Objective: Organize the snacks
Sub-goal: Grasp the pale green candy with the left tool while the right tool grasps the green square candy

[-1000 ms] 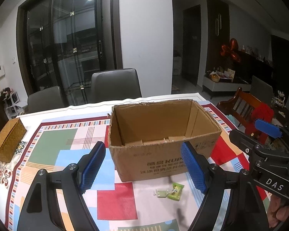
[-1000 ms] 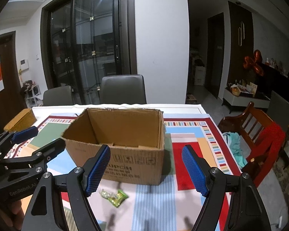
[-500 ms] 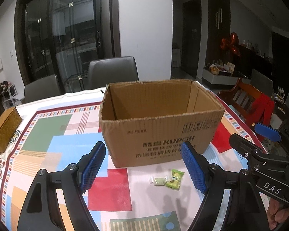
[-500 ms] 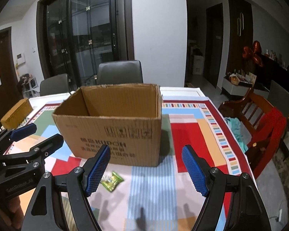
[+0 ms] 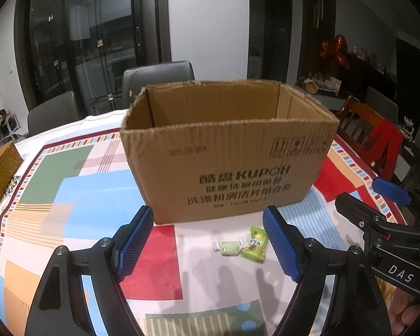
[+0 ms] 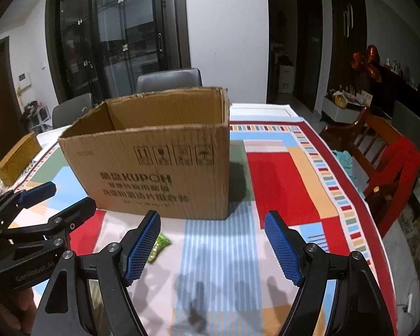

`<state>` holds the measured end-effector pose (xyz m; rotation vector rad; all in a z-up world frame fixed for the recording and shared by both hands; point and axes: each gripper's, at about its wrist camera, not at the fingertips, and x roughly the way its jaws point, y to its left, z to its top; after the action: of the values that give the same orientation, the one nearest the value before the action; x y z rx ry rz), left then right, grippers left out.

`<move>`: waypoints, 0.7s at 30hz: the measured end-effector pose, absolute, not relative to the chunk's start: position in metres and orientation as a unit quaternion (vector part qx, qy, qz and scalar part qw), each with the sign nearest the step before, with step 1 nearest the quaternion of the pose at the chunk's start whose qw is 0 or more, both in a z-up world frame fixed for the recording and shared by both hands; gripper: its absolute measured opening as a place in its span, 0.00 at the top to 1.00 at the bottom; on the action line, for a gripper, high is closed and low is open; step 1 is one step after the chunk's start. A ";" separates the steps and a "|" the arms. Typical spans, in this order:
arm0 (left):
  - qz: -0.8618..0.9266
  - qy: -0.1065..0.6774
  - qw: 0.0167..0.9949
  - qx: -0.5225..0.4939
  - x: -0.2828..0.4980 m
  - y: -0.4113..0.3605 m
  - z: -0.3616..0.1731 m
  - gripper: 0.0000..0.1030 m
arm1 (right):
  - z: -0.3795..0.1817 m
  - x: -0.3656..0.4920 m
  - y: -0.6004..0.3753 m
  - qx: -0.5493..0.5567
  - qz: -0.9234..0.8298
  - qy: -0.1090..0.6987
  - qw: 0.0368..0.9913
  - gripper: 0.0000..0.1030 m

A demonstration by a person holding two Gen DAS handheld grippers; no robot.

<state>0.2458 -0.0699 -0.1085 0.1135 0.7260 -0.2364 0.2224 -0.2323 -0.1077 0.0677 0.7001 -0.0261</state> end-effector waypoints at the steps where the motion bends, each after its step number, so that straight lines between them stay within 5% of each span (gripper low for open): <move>1: -0.116 0.357 0.925 0.056 0.247 -0.071 -0.112 0.22 | -0.111 0.223 -0.233 0.034 -0.013 0.345 0.938 0.25; 21: -0.121 0.417 0.899 0.065 0.272 -0.083 -0.181 0.24 | -0.167 0.240 -0.238 0.052 -0.013 0.397 0.916 0.25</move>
<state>0.2715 -0.0834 -0.1815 0.1346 0.8625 -0.2507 0.2399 -0.2381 -0.1668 0.1072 0.8171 -0.0265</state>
